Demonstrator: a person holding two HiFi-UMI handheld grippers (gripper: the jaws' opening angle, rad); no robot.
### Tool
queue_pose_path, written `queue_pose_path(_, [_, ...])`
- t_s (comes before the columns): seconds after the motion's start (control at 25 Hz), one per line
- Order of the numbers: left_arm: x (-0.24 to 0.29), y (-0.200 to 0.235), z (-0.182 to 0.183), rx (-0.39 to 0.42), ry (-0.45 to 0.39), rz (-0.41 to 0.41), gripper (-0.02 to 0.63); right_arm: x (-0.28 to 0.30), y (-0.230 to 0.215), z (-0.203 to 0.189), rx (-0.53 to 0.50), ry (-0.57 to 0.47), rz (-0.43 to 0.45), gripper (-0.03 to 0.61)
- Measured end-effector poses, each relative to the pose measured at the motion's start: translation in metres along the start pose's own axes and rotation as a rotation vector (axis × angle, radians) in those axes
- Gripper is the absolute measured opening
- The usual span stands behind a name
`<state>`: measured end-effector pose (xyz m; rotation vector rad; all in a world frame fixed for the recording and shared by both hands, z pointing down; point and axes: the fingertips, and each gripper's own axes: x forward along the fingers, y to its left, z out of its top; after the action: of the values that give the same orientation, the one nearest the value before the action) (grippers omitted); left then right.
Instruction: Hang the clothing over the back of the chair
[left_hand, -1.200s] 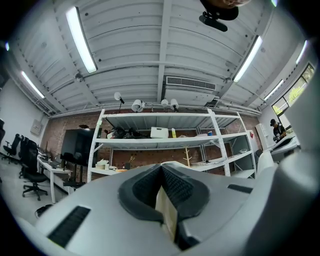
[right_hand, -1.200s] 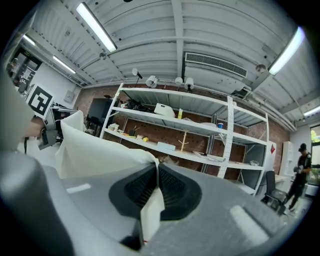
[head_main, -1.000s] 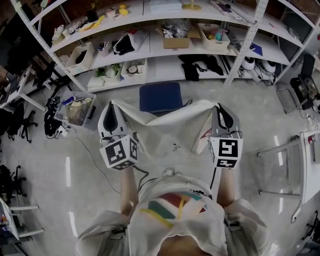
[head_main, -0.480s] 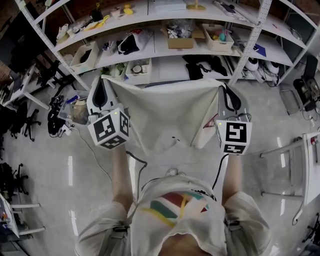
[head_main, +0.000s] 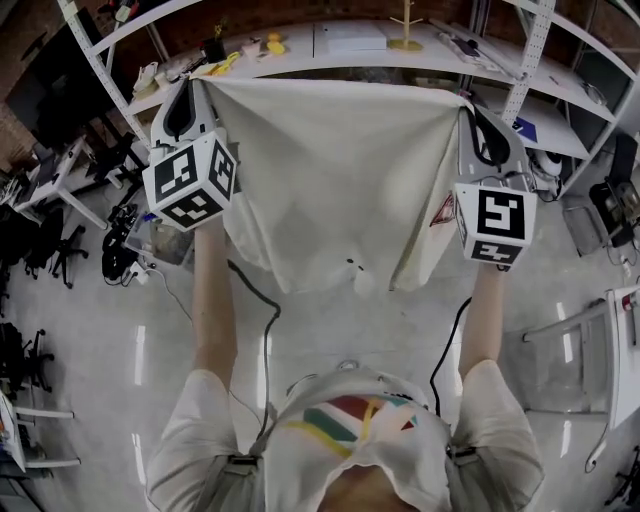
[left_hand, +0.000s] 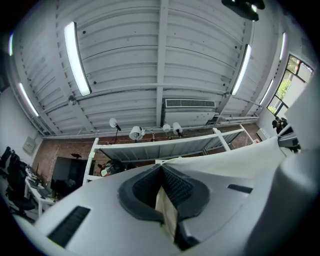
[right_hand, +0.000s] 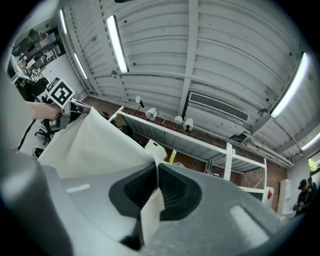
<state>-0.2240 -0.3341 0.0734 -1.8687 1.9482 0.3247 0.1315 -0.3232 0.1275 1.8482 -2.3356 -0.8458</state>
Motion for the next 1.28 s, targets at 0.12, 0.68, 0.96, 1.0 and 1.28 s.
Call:
queue_pose_path(0.12, [0.026, 0.008, 0.021, 0.017, -0.022, -0.008, 0.013, 0.017, -0.012, 0.026, -0.038, -0.044, -0.017, 0.011])
queue_pose_path(0.68, [0.075, 0.028, 0.014, -0.011, 0.023, -0.010, 0.013, 0.068, -0.013, 0.048, -0.102, -0.043, -0.001, 0.011])
queue_pose_path(0.96, [0.076, 0.023, -0.038, -0.006, 0.115, -0.017, 0.012, 0.082, 0.007, -0.007, -0.114, 0.068, 0.036, 0.011])
queue_pose_path(1.0, [0.076, 0.023, -0.046, -0.007, 0.129, -0.018, 0.012, 0.084, 0.011, -0.014, -0.119, 0.085, 0.043, 0.011])
queue_pose_path(1.28, [0.073, 0.027, -0.097, -0.005, 0.210, -0.021, 0.014, 0.089, 0.036, -0.055, -0.154, 0.172, 0.087, 0.011])
